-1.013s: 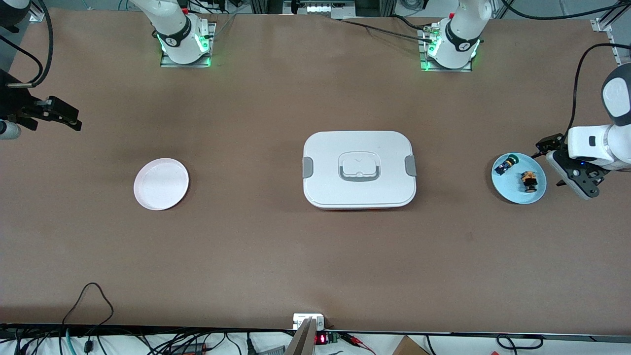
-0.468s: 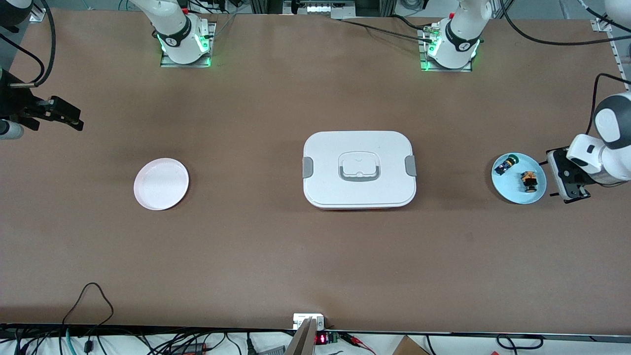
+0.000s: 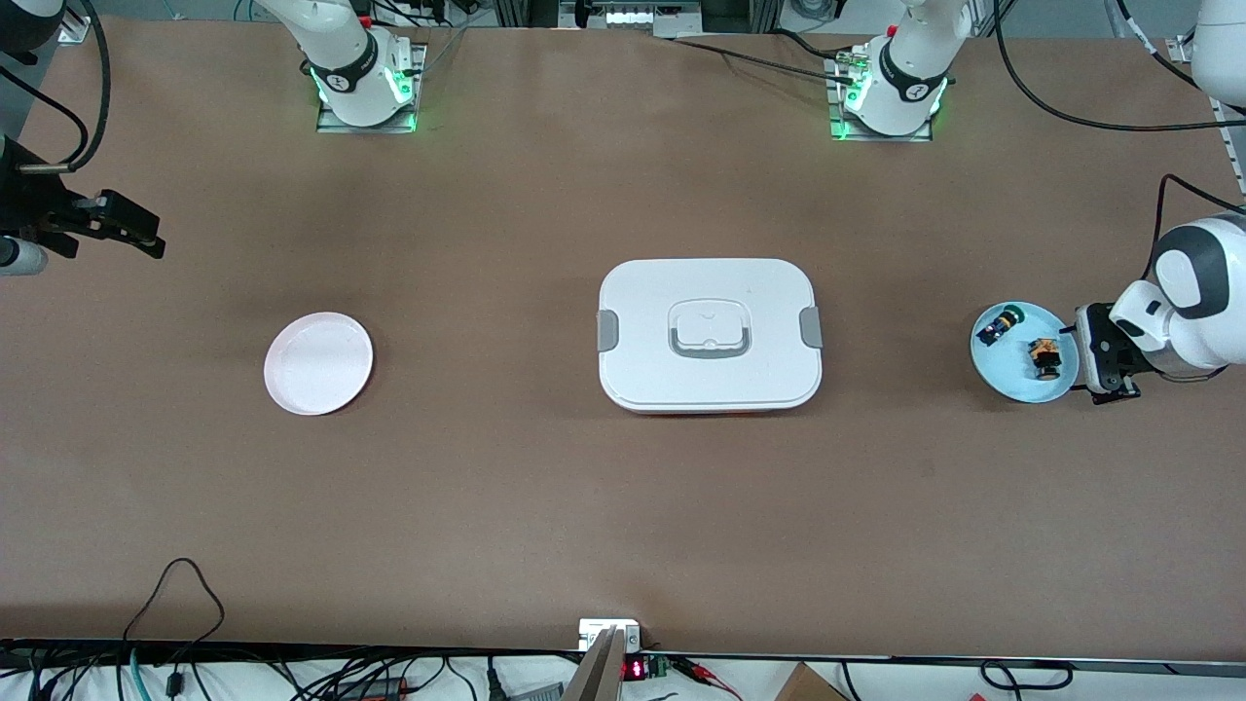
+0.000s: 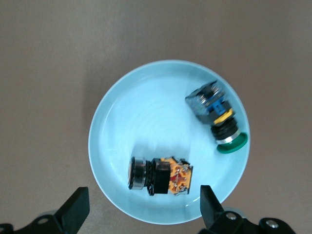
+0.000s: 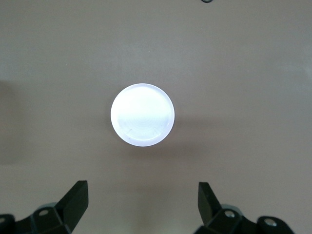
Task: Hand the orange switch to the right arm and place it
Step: 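Lower the left gripper and grasp the orange switch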
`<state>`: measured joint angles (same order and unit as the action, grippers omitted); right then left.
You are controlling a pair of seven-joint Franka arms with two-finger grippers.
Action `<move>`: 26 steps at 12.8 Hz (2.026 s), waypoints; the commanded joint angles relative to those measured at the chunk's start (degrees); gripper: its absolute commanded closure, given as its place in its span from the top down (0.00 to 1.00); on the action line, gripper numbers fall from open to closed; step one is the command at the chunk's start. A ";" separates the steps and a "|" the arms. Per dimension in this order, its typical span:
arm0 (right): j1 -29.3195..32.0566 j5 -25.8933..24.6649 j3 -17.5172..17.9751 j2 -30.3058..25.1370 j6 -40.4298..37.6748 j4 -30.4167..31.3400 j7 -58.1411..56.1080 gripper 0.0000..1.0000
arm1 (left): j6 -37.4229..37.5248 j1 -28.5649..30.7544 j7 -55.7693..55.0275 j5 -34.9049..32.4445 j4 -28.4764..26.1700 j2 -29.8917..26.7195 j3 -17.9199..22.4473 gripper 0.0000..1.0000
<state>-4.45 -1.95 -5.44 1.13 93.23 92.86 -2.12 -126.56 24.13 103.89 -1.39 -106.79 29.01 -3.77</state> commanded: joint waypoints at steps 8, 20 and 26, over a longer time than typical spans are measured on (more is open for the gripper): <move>-1.08 0.37 -0.19 0.45 -1.12 -1.28 -0.25 1.00 | -6.59 2.05 5.71 -0.81 -2.54 3.77 -0.63 1.00; -1.08 0.90 -0.19 0.62 -0.33 -1.28 -0.16 1.00 | -7.03 2.76 8.26 -0.72 -4.21 3.33 -0.71 0.90; -5.74 0.02 -0.19 2.03 -0.42 -1.28 -0.17 1.00 | -7.03 2.76 13.10 0.07 -3.33 2.63 -1.33 0.00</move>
<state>-8.67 -1.89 -5.27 1.85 93.29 92.86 -2.19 -133.42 26.17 114.95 -1.38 -109.91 32.85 -4.42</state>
